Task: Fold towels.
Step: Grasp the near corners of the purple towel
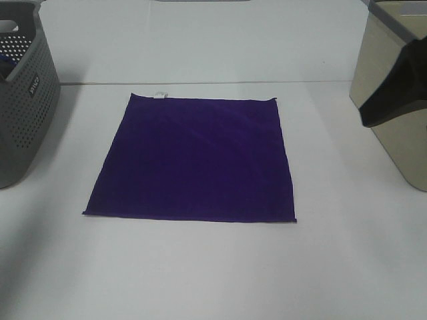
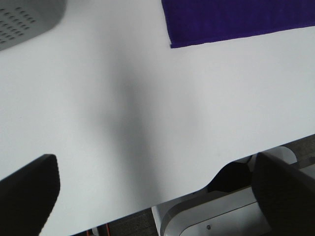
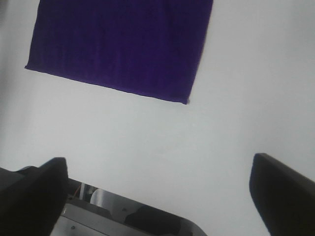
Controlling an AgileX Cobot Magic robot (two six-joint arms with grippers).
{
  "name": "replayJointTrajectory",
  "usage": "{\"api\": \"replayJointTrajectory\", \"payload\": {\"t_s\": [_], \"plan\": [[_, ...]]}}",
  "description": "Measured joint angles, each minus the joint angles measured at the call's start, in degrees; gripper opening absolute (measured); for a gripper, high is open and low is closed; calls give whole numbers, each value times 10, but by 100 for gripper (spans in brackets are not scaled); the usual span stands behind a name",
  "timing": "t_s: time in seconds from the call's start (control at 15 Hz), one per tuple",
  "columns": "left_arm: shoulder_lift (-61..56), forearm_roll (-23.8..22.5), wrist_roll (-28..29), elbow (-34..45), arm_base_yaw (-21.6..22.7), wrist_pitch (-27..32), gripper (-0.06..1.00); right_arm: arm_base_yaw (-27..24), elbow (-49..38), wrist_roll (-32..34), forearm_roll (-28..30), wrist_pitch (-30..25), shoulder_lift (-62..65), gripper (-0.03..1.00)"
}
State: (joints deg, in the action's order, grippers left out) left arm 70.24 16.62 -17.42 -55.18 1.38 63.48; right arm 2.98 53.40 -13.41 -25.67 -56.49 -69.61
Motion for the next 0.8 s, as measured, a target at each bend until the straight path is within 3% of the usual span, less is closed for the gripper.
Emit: {"api": "replayJointTrajectory", "payload": {"t_s": [0.13,0.4,0.67,0.8], "plan": [[88,11,-2,-15,-34,-43,99,0,1,-33,-30,20,-67,96],[234,13,32,-56,-92,-130,99,0,1,-42,-27,81,-142,96],[343,13,44,-123,-97,-150,99,0,1,-42,-20,119,-180,96],[399,37,26,-158,-97,-140,99,0,1,-50,-20,120,-215,96]]}}
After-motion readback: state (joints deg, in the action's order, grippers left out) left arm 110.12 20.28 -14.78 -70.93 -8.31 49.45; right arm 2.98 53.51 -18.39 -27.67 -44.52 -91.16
